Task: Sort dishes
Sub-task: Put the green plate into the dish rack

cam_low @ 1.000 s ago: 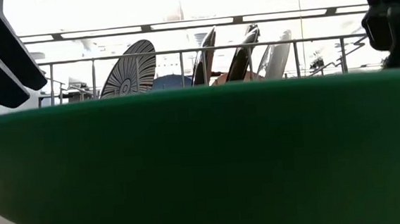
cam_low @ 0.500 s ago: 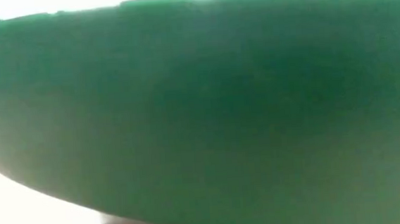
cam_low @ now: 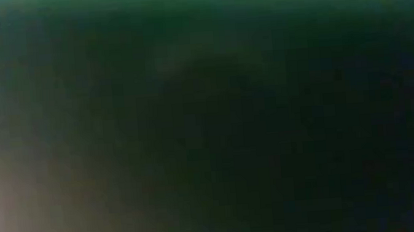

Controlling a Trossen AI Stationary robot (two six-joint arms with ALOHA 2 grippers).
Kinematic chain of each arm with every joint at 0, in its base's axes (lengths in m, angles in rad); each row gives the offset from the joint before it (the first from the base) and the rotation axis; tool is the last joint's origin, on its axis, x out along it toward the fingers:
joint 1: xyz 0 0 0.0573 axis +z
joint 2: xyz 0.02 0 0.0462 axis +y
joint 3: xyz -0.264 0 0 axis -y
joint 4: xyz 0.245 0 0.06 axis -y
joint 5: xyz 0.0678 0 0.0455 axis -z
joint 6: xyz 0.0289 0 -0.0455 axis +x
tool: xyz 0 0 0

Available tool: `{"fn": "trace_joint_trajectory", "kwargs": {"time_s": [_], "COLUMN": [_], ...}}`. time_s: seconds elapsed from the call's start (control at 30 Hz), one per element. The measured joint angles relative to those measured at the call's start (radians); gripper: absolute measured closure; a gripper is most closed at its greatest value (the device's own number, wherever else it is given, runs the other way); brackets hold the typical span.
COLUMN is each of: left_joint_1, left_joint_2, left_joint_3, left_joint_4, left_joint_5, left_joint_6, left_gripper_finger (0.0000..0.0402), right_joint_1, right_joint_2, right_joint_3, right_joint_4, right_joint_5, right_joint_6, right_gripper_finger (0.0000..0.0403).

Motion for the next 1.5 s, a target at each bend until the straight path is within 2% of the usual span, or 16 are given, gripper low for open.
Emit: {"fn": "trace_joint_trajectory", "kwargs": {"time_s": [0.43, 0.67, 0.87, 1.27, 1.5], "left_joint_1": [-0.047, -0.054, -0.060, -0.068, -0.080], "left_joint_2": [0.001, 0.001, 0.001, -0.001, -0.001], "left_joint_3": [0.062, 0.063, 0.063, 0.176, 0.258], "left_joint_4": [-0.027, -0.030, -0.028, -0.049, -0.070], "left_joint_5": [-0.002, 0.001, 0.003, 0.017, 0.015], "left_joint_6": [-0.010, -0.028, -0.054, 0.009, 0.034], "left_gripper_finger": [0.0178, 0.0178, 0.0178, 0.0178, 0.0178], "right_joint_1": [0.005, 0.005, 0.005, 0.013, 0.050], "right_joint_2": [-0.118, -0.163, -0.180, -0.183, -0.184], "right_joint_3": [0.017, 0.055, 0.091, 0.210, 0.326], "right_joint_4": [-0.070, -0.085, -0.120, -0.370, -0.571], "right_joint_5": [-0.001, 0.007, 0.020, 0.010, 0.003], "right_joint_6": [-0.159, -0.294, -0.343, -0.335, -0.334], "right_gripper_finger": [0.0402, 0.0402, 0.0402, 0.0401, 0.0401]}}
